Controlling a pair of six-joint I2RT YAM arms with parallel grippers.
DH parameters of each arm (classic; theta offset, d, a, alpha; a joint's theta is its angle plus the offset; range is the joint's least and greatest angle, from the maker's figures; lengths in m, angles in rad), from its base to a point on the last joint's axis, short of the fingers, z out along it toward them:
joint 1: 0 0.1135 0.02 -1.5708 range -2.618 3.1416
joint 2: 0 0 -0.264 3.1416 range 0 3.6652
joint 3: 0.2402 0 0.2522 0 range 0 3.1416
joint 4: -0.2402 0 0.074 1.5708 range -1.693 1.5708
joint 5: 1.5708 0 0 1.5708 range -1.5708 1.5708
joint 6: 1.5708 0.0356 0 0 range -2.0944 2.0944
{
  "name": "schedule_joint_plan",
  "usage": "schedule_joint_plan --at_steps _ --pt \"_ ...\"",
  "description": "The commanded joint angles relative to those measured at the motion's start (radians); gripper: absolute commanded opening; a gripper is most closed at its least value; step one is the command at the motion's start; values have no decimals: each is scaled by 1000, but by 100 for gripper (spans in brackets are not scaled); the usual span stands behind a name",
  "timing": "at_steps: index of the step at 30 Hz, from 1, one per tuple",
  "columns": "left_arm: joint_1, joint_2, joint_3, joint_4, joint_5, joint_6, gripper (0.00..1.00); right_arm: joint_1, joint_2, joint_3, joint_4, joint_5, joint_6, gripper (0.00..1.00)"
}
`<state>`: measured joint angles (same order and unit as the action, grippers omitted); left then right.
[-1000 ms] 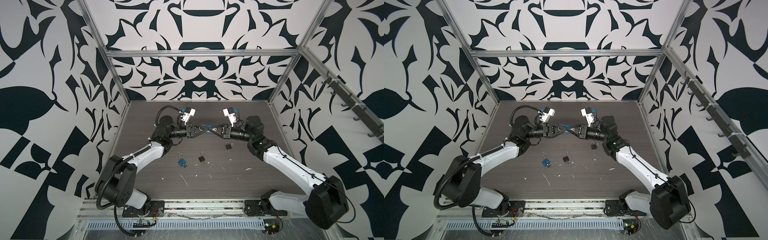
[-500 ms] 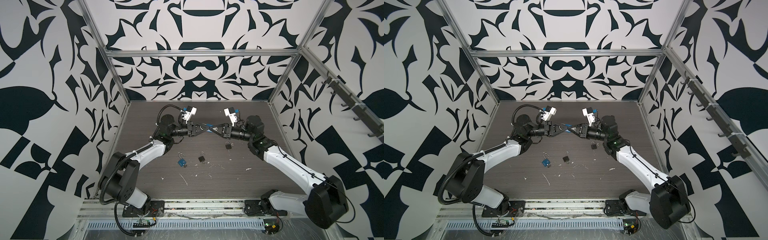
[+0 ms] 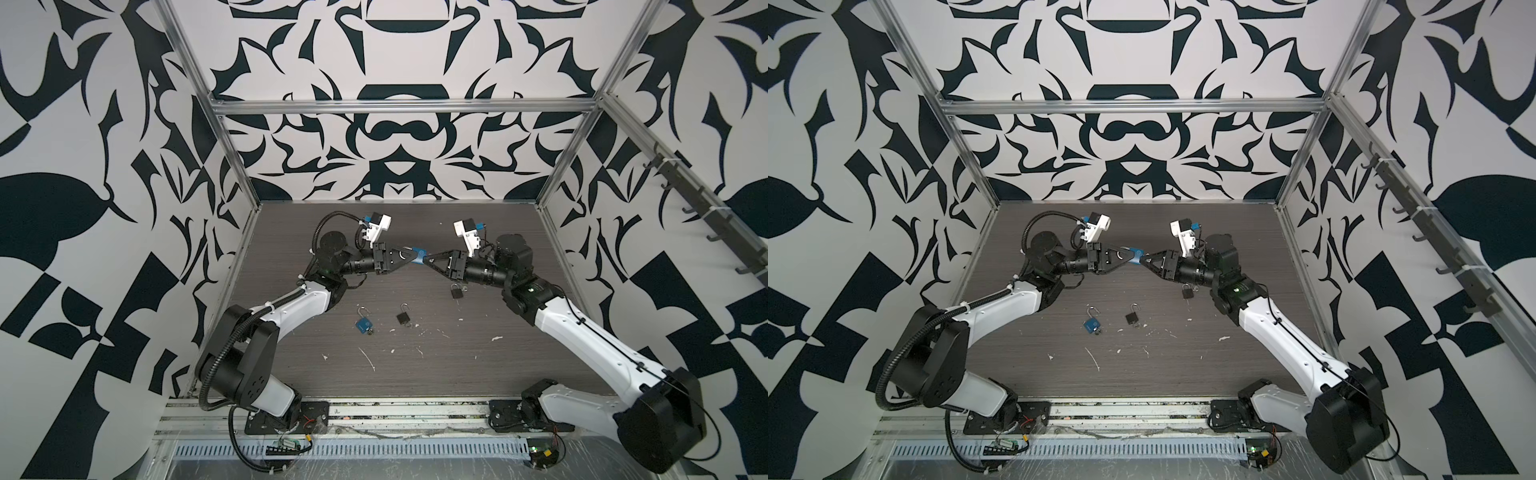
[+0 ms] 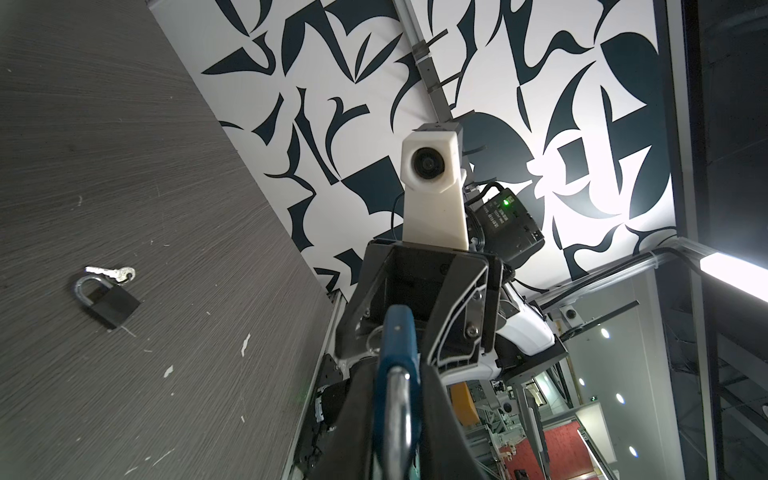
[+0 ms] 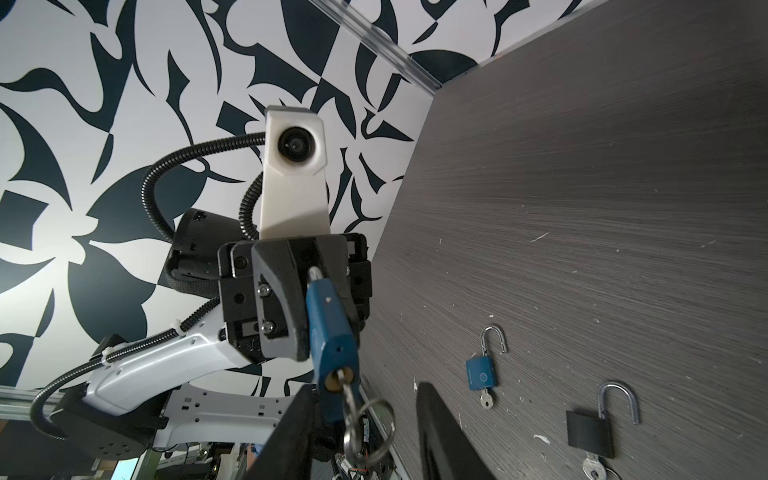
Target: Lock with the key
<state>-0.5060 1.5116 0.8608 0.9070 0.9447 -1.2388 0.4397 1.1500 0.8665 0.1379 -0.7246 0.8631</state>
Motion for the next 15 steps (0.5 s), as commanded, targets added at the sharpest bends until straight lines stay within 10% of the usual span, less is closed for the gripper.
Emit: schedule_joint_plan --at_steps 1,15 --pt "4 -35 0 32 -3 5 0 -5 -32 42 -11 16 -30 43" --pt "4 -50 -3 13 1 13 0 -8 -46 65 -22 33 -47 31"
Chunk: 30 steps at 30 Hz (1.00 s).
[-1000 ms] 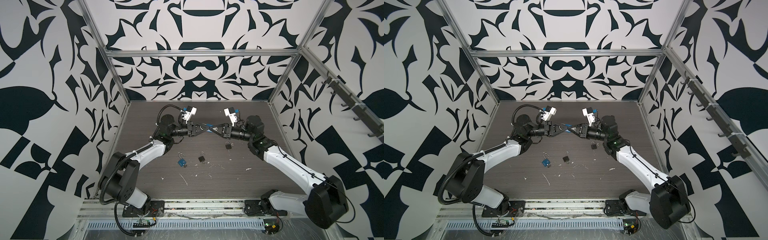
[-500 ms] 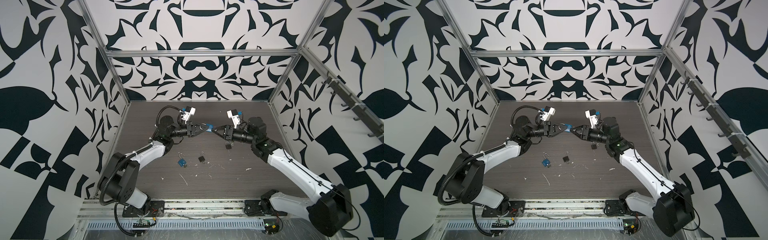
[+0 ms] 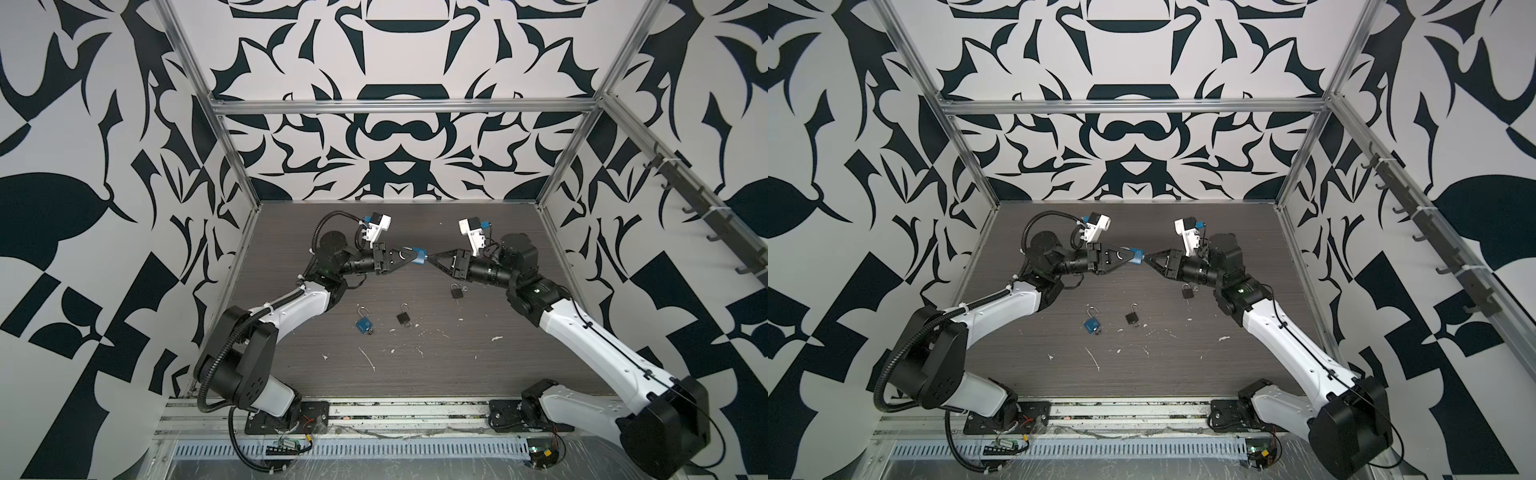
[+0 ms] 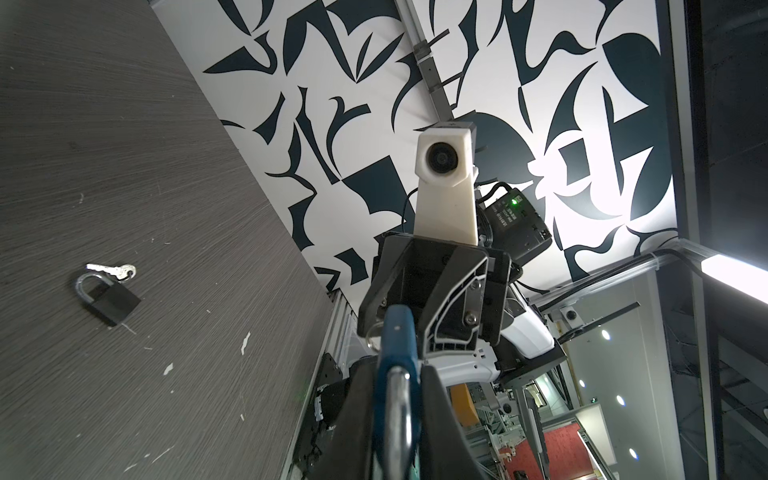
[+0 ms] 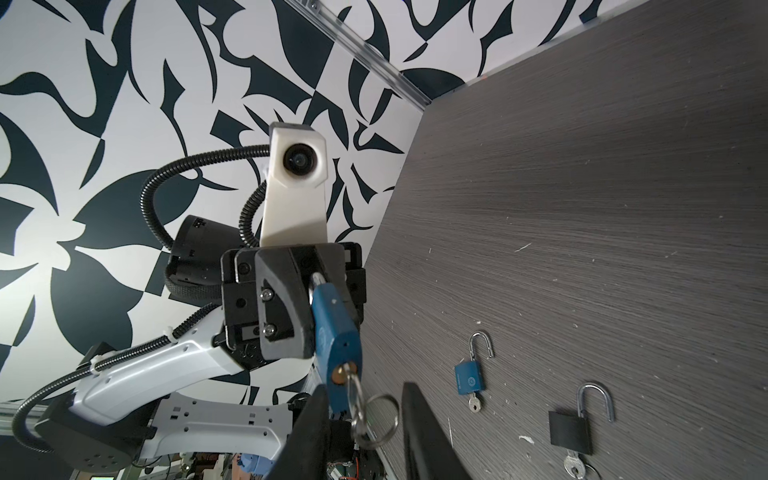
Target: Lock with the key
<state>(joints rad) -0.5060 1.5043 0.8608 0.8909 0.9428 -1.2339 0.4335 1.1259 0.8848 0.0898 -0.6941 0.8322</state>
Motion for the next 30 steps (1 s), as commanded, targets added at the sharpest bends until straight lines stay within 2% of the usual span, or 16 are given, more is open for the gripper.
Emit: schedule_joint_plan --at_steps 1,19,30 --pt "3 -44 -3 28 2 8 0 -1 -21 48 29 1 -15 30" --pt "-3 -38 0 23 1 10 0 1 30 39 157 -57 61 20" --pt "-5 -36 4 19 -7 11 0 2 20 17 166 -53 69 12"
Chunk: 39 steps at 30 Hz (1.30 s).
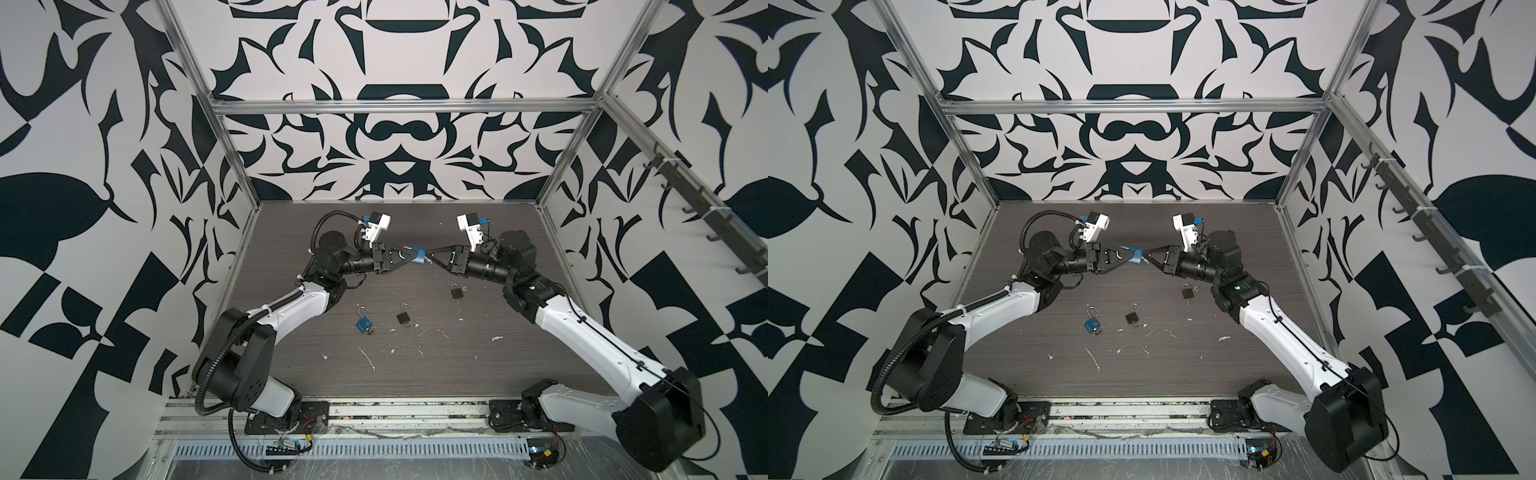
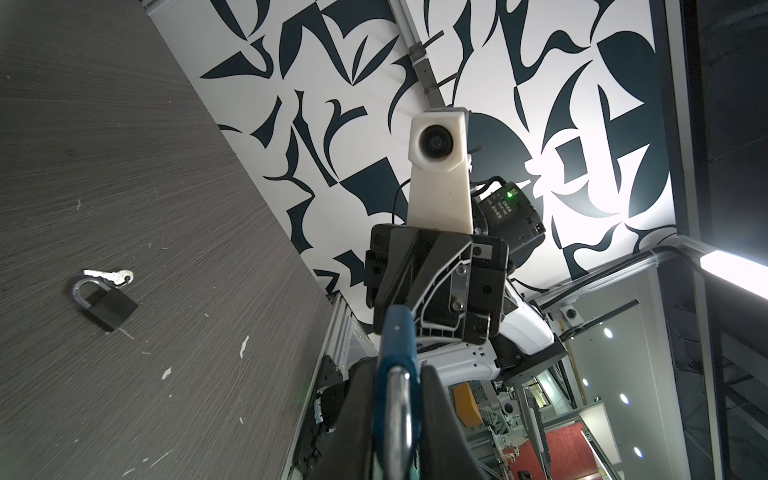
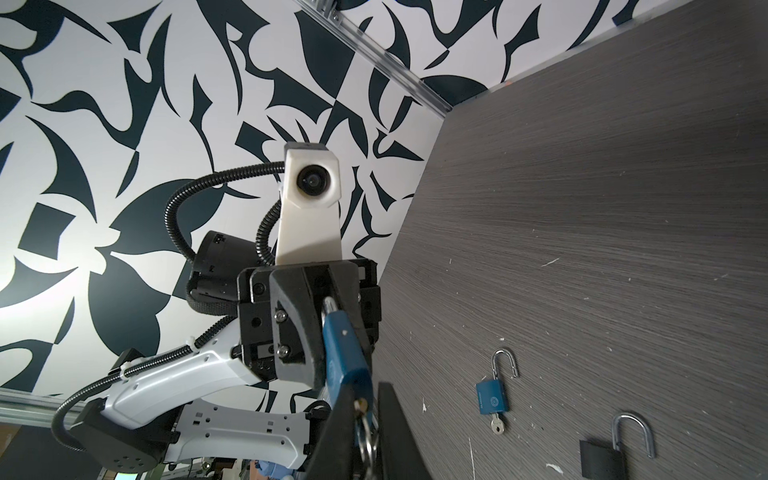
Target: Lock with the key
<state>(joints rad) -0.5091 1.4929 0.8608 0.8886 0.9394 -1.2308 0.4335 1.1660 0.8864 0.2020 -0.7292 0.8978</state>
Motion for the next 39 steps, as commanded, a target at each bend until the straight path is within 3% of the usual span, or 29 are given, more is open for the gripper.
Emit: schedule_joint_plan --at_steps 1,12,31,39 --pt "-2 -22 4 22 -4 8 0 1 -20 14 53 -16 4 12" --pt "-2 -19 -2 19 -14 15 0 1 -29 -4 56 -14 8 0" --pt "18 -10 -14 71 -11 -16 0 -21 -40 -41 97 -33 -20 0" --pt "52 37 -49 266 -28 -151 0 -42 -58 -67 120 -42 -8 0"
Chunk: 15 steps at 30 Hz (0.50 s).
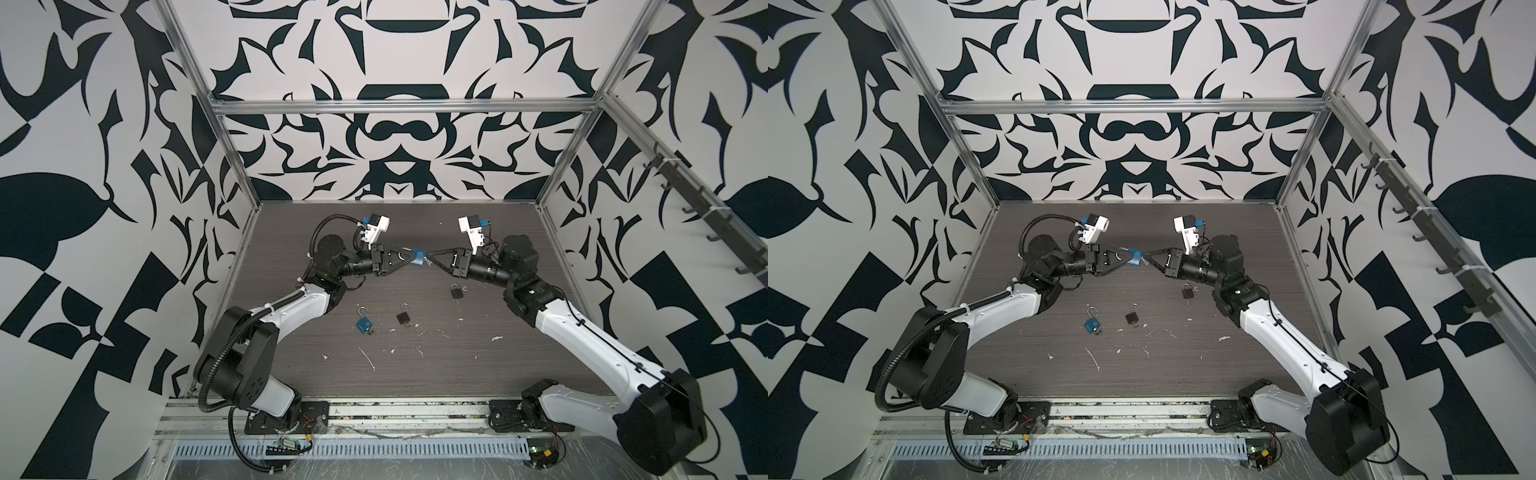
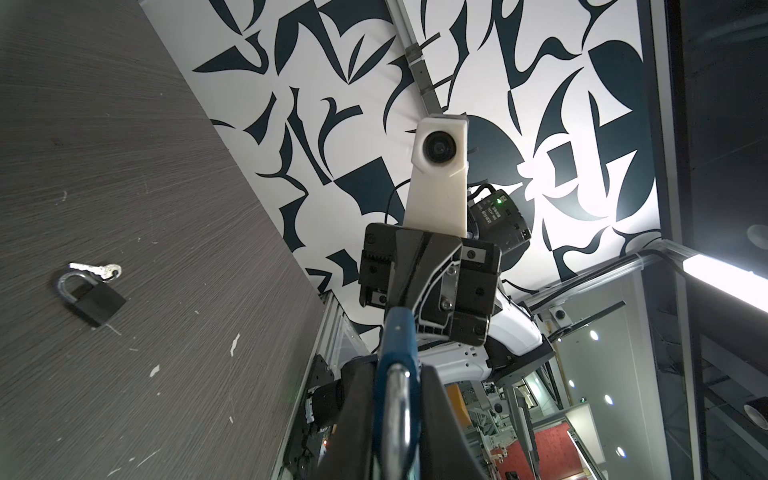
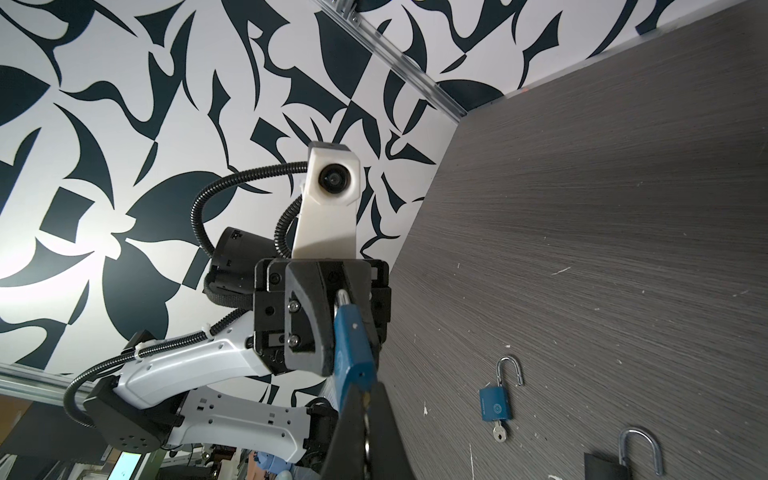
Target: Lock with the key
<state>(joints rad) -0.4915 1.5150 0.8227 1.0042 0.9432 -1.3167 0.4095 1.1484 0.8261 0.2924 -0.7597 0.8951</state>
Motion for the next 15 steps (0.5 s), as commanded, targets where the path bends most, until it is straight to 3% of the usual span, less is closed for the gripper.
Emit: schedule_joint_plan --at_steps 1,11,15 --pt "36 16 -12 154 -33 -68 0 -20 -42 -8 31 -12 -5 0" --pt "50 12 -10 98 -16 -27 0 -58 -69 -23 -10 -5 -7 0" --pt "47 1 -11 -17 -6 52 0 -74 -70 -31 -57 28 -16 0"
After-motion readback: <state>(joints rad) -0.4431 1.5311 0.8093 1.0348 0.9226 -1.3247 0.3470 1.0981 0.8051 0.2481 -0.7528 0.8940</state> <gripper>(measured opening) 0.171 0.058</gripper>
